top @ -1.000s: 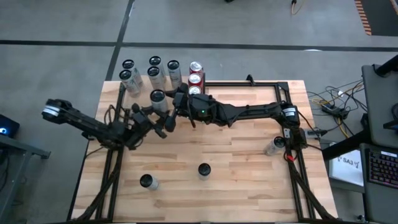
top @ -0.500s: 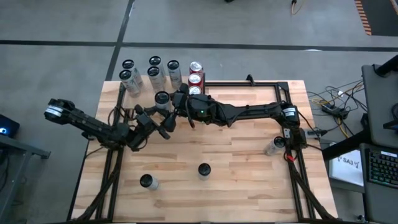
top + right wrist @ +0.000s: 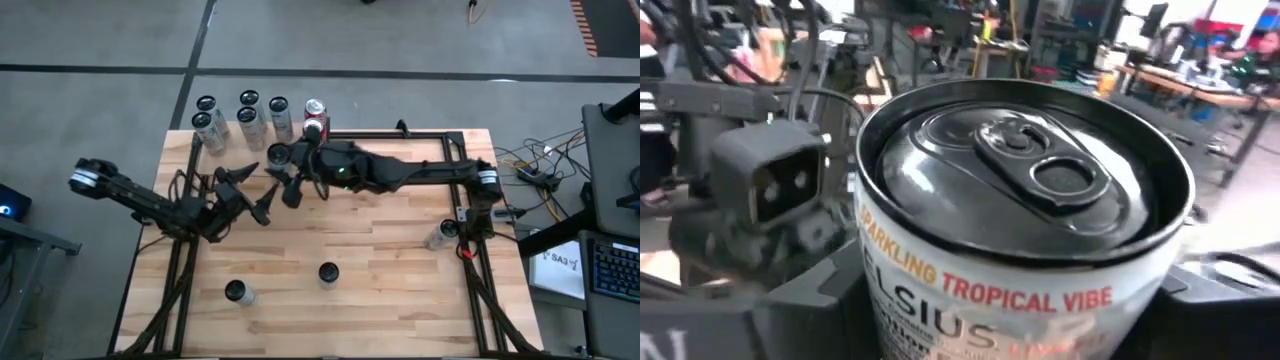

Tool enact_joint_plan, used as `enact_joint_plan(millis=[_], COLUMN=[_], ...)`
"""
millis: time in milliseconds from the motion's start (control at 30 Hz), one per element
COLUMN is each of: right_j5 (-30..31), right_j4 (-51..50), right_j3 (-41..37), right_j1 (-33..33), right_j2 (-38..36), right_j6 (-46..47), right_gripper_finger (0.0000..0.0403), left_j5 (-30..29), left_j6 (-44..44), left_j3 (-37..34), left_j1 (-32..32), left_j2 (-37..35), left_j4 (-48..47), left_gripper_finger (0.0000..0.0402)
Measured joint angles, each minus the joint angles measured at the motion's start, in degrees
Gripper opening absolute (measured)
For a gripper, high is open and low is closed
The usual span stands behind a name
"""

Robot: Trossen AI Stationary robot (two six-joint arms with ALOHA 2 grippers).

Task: Place canned beverage on shelf
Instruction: Put the white yellow soda can on the shelf aligned with the other white yellow soda cans

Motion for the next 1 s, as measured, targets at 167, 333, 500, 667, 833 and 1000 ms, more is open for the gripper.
enact_joint_plan(millis=[167,333,500,667,833,1000], right_j5=[0.1,-3.6,-9.9,-26.3,-32.8,-32.0], right_j4=[-2.0,-7.4,-15.1,-17.8,-15.4,-10.4], right_j3=[0.0,0.0,0.0,-1.9,-4.0,-5.9], right_j1=[0.0,0.0,-0.2,-0.4,0.8,1.9], right_j2=[-2.5,-4.2,-6.6,-7.1,-6.4,-4.8], right_j6=[0.0,-1.5,-4.0,-6.3,-9.6,-12.0], right_gripper_finger=[0.0237,0.0237,0.0237,0.0237,0.0237,0.0237], left_j5=[0.3,3.3,24.1,41.5,41.6,39.1], left_j6=[1.0,3.2,-2.0,-10.1,-13.0,-14.5], left_j3=[0.0,0.0,0.1,0.9,0.7,0.7], left_j1=[-0.2,-1.7,-3.1,-2.8,-2.8,-2.7], left_j2=[-1.8,-6.1,-15.1,-20.3,-19.6,-16.4], left_j4=[-1.1,-4.6,-23.0,-35.4,-35.1,-35.0], left_gripper_finger=[0.0356,0.0356,0.0356,0.0357,0.0357,0.0357])
